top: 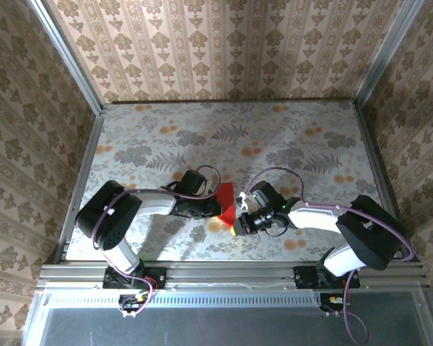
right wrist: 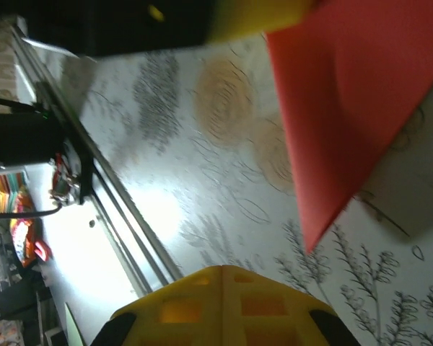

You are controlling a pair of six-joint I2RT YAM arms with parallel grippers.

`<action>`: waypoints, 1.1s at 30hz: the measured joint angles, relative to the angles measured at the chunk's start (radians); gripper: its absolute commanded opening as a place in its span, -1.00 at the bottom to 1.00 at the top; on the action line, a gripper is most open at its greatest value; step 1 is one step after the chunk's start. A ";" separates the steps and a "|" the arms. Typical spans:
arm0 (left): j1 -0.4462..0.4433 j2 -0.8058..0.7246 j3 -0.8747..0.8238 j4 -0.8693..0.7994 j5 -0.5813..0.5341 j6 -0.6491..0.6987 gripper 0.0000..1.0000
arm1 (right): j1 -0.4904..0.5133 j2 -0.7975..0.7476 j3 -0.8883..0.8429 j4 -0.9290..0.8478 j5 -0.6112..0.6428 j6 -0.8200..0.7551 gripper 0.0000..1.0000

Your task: Fold a paper plane with a square sheet of paper (fold left side to right side)

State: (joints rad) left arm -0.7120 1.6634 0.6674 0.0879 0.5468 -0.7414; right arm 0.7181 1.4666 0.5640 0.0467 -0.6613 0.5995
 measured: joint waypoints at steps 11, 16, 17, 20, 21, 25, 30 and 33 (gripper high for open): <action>-0.001 0.000 0.001 0.000 0.000 0.000 -1.00 | -0.002 0.157 0.111 0.002 0.061 0.004 -0.90; -0.001 0.000 0.002 0.000 0.002 0.000 -1.00 | -0.005 0.206 0.110 0.001 0.088 0.007 -0.95; -0.001 0.000 0.002 0.000 0.002 0.000 -1.00 | -0.005 0.211 0.110 0.002 0.089 0.008 -0.97; -0.001 -0.002 0.007 -0.008 -0.002 0.000 -1.00 | -0.006 0.214 0.108 0.005 0.091 0.011 -1.00; -0.002 -0.003 0.007 -0.011 -0.003 0.000 -1.00 | -0.006 0.214 0.108 0.005 0.092 0.011 -1.00; -0.006 -0.044 0.007 -0.035 -0.030 0.000 -0.97 | -0.006 0.216 0.108 0.005 0.095 0.018 -1.00; -0.007 -0.153 -0.003 -0.026 -0.055 0.000 -0.97 | -0.006 0.217 0.109 0.001 0.100 0.028 -1.00; -0.009 -0.233 -0.046 -0.002 -0.066 0.000 -0.97 | -0.006 0.217 0.111 -0.003 0.105 0.030 -1.00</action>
State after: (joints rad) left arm -0.7212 1.4303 0.6216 0.0856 0.4812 -0.7418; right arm 0.7116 1.6840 0.6746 0.0433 -0.5568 0.6292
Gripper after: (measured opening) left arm 0.047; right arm 0.064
